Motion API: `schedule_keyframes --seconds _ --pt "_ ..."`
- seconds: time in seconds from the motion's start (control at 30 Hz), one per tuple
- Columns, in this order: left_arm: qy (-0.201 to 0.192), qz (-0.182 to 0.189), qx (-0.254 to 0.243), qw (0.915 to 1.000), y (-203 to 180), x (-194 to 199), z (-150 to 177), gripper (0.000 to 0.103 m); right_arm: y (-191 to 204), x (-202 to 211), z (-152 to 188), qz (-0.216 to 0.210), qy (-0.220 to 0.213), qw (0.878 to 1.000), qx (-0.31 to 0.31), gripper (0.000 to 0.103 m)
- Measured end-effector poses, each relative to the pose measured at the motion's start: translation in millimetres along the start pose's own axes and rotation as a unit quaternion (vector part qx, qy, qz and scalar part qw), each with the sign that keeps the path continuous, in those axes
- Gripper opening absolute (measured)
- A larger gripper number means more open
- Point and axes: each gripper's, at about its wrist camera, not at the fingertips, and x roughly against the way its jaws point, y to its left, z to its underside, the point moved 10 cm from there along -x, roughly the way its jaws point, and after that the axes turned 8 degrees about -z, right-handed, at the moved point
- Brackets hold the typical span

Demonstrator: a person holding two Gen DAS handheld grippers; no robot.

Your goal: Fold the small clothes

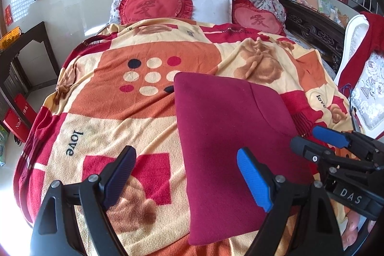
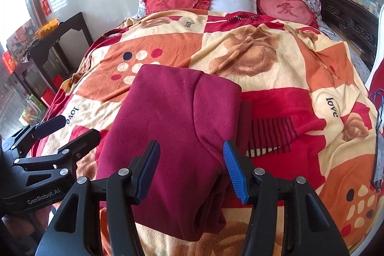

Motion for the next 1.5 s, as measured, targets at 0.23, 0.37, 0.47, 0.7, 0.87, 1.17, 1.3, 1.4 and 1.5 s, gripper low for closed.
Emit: schedule_keyframes --seconds 0.23,0.37,0.47,0.7,0.87,1.17,1.3,1.4,1.5 --pt "-0.009 0.009 0.004 0.9999 2 -5 -7 0.089 0 -1 -15 0.007 0.003 1.0 0.008 0.037" --pt "-0.011 0.003 0.008 0.9999 11 -4 -13 0.089 2 -2 -21 0.003 -0.005 1.0 0.003 0.037" --pt "-0.017 -0.006 0.012 0.9998 18 1 -17 0.089 4 -4 -19 0.002 -0.008 1.0 0.005 0.037" --pt "-0.004 -0.028 -0.008 0.9996 15 2 -15 0.089 0 -20 -1 -0.012 0.007 1.0 -0.007 0.037" --pt "-0.005 -0.037 -0.033 0.9988 2 2 -15 0.089 -6 -20 6 -0.012 0.008 1.0 -0.017 0.037" --pt "-0.008 -0.016 -0.039 0.9991 -23 -5 -20 0.089 -18 -9 2 0.003 -0.005 1.0 -0.01 0.037" --pt "-0.01 -0.011 -0.038 0.9992 -23 -9 -22 0.089 -25 -8 1 0.01 -0.004 1.0 -0.018 0.037" --pt "-0.006 -0.007 -0.029 0.9995 -19 -14 -20 0.089 -27 -11 1 0.016 0.003 1.0 -0.017 0.037" --pt "-0.001 -0.007 -0.021 0.9998 -14 -18 -19 0.089 -25 -13 -3 0.017 0.002 1.0 -0.013 0.037"
